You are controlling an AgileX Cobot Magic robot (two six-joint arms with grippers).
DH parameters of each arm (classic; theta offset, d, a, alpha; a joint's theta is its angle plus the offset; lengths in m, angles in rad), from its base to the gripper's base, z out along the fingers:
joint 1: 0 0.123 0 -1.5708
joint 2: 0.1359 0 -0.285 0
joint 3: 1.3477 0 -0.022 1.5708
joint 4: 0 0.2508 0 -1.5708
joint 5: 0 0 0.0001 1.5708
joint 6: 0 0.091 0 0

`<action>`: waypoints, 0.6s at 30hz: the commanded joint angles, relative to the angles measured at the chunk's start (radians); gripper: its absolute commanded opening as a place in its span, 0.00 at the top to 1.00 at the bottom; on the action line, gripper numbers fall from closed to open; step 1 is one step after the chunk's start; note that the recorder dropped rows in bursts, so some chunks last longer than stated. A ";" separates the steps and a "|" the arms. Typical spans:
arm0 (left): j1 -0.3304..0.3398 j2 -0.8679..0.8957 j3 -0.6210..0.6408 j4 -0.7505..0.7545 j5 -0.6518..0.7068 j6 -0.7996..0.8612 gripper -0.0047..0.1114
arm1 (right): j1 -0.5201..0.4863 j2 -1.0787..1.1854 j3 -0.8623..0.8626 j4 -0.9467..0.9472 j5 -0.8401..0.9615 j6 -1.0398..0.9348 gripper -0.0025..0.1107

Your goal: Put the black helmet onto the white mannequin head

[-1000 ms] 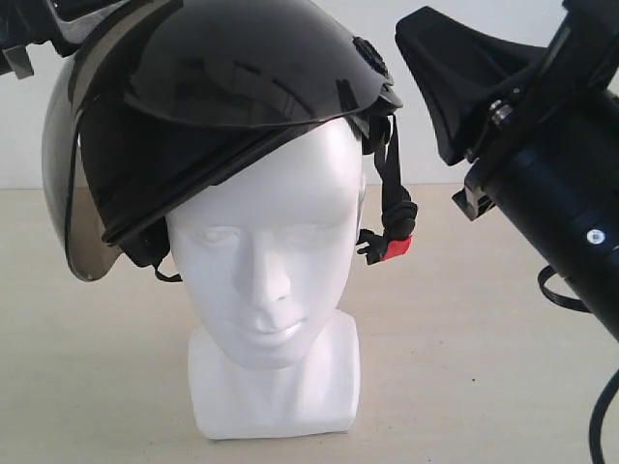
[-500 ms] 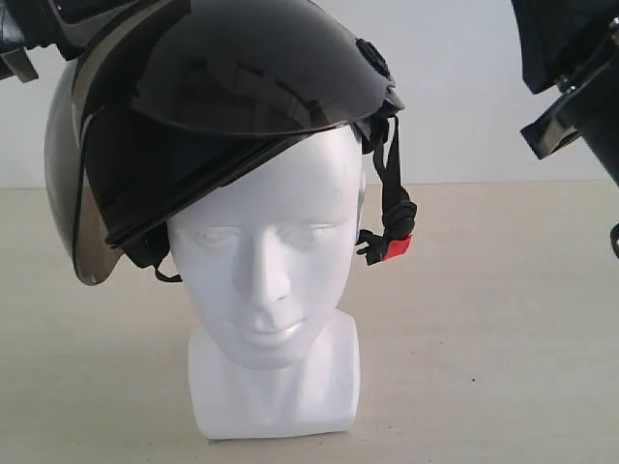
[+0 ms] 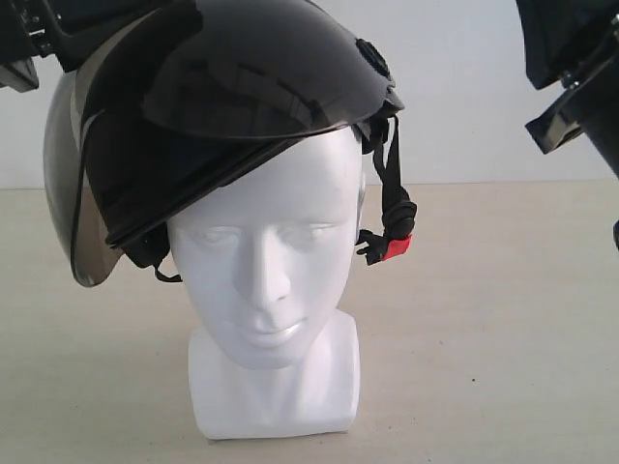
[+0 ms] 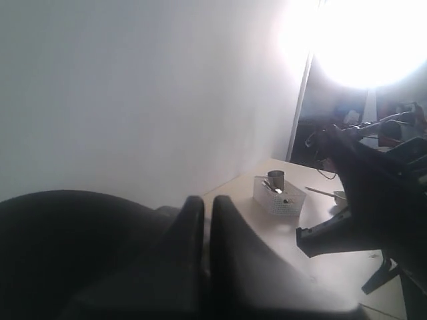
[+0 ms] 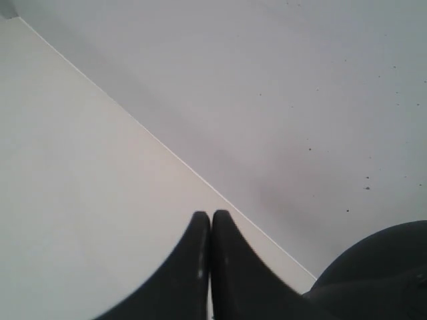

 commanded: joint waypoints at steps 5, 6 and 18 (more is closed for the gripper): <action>-0.006 0.016 0.013 0.098 0.038 -0.039 0.92 | -0.003 -0.005 -0.132 -0.016 0.258 -0.123 0.98; -0.006 0.016 0.013 0.099 0.038 -0.045 0.92 | -0.003 -0.005 -0.166 -0.016 0.320 -0.144 0.98; -0.006 0.016 0.013 0.104 0.038 -0.050 0.92 | -0.173 -0.003 -0.709 -0.572 1.481 -0.376 0.98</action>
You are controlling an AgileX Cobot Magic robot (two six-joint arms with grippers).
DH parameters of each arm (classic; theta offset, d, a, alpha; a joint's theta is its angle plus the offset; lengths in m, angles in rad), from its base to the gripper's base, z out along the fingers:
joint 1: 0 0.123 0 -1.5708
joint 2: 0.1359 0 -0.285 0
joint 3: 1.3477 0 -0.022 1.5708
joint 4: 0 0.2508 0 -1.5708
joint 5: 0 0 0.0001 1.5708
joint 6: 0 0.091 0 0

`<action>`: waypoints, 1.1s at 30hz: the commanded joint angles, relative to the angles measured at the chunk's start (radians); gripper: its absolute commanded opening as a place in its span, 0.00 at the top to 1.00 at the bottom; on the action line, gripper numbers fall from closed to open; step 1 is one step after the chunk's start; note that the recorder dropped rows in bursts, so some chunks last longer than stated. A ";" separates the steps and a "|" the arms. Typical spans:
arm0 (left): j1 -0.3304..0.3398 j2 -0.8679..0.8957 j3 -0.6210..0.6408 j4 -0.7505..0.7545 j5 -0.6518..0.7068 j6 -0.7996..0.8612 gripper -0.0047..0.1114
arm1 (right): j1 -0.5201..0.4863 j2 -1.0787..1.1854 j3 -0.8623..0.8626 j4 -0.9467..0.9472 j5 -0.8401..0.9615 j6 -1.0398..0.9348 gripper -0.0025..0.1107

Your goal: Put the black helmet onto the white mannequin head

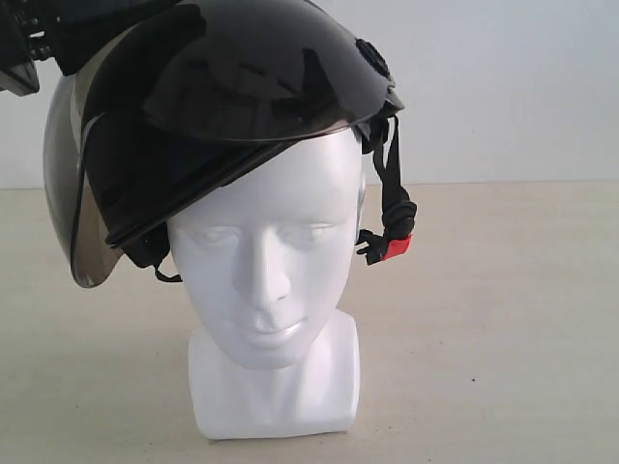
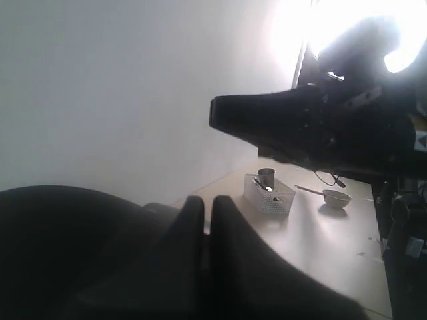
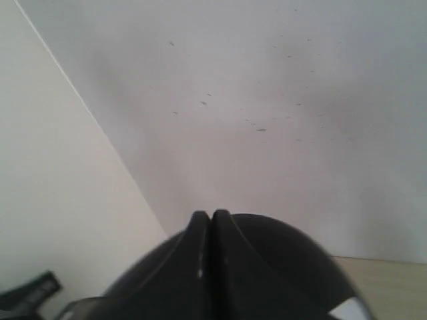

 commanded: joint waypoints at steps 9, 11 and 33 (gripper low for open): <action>-0.004 0.016 0.014 0.102 0.060 -0.031 0.92 | -0.005 0.217 -0.436 0.469 0.777 -1.320 0.98; -0.004 0.016 0.014 0.102 0.060 -0.031 0.92 | -0.005 0.244 -0.480 0.465 0.725 -1.323 0.98; -0.004 0.016 0.014 0.102 0.060 -0.033 0.92 | -0.005 0.326 -0.533 0.709 0.783 -1.562 0.98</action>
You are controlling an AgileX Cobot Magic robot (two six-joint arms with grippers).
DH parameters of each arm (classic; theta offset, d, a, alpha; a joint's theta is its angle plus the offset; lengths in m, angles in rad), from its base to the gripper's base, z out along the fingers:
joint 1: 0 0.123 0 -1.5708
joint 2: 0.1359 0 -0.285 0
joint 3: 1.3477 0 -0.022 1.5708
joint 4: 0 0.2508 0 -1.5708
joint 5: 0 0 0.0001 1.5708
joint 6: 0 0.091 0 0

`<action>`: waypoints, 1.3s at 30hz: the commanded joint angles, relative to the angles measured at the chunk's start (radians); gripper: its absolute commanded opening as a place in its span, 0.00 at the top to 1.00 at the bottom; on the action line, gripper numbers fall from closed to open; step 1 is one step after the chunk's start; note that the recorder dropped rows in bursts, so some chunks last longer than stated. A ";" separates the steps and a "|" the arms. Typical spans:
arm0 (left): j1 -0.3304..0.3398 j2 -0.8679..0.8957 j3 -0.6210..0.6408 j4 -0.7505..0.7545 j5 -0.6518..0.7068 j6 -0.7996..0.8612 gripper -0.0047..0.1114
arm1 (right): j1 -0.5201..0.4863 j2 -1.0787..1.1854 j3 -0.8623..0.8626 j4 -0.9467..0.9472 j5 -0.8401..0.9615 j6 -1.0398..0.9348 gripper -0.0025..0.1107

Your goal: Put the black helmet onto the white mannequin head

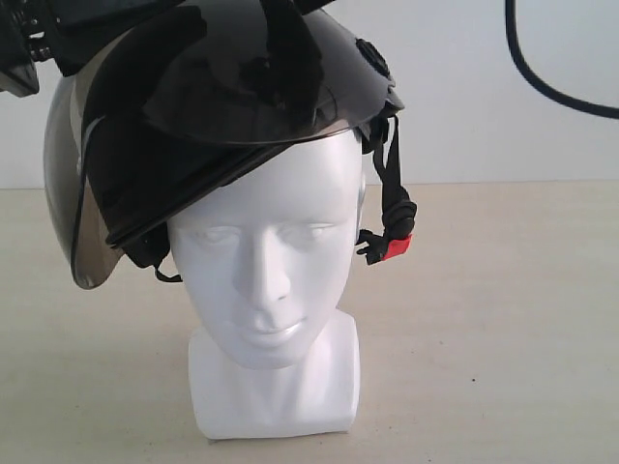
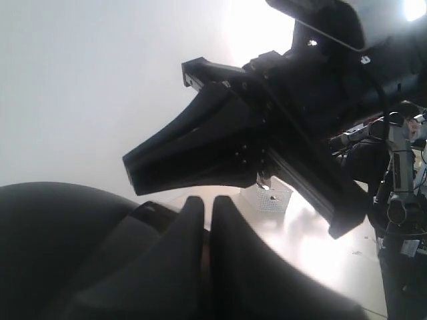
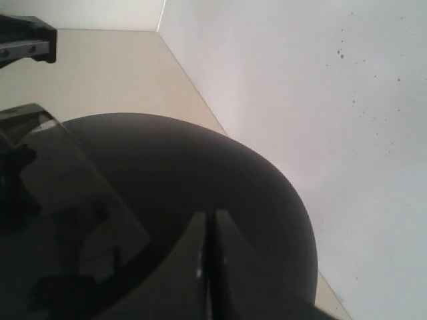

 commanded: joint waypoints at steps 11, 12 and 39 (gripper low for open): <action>-0.004 0.016 0.016 0.090 0.060 -0.014 0.92 | -0.003 -0.003 -0.006 0.021 0.089 -0.027 0.98; -0.004 0.016 0.016 0.090 0.060 -0.014 0.92 | -0.003 -0.003 -0.006 0.028 0.094 -0.034 0.98; -0.004 0.016 0.016 0.090 0.060 -0.021 0.92 | -0.003 0.049 -0.015 0.037 0.186 -0.039 0.98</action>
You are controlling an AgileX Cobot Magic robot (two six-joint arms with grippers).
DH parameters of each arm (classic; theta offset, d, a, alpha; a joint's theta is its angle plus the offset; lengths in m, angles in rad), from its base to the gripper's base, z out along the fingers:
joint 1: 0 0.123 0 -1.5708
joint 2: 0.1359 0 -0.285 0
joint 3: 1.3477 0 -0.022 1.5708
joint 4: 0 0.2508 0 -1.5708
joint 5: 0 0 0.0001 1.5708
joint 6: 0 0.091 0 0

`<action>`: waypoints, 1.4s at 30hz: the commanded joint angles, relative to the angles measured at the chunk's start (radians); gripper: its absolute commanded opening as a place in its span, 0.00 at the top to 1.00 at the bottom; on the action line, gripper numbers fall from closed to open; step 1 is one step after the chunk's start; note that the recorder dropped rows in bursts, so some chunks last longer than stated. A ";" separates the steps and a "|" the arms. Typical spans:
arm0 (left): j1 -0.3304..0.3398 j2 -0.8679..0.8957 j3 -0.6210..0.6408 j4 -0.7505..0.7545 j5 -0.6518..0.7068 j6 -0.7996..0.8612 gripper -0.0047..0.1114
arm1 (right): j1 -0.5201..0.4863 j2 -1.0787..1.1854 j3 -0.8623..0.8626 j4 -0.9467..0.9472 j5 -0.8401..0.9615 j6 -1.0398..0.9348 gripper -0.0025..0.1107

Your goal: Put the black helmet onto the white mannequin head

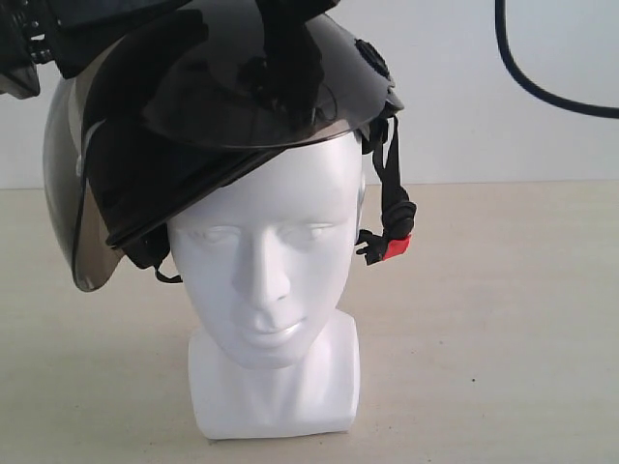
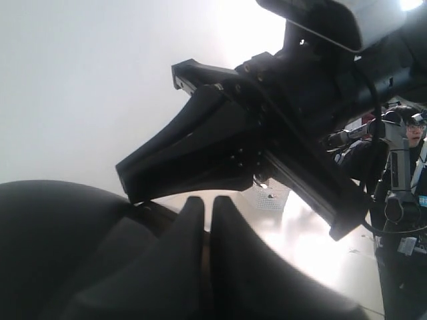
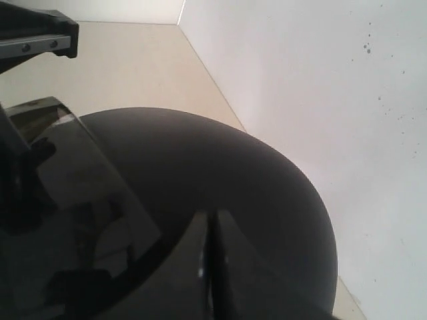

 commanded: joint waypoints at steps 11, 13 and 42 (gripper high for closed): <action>-0.004 0.010 0.016 0.026 0.061 0.027 0.92 | -0.001 0.019 0.014 -0.003 0.113 0.000 0.98; -0.002 0.006 0.016 0.026 0.061 0.032 0.92 | -0.001 0.019 0.014 -0.003 0.116 0.000 0.98; -0.002 -0.049 -0.080 -0.007 0.175 0.093 0.92 | -0.001 0.019 0.014 -0.003 0.139 0.000 0.98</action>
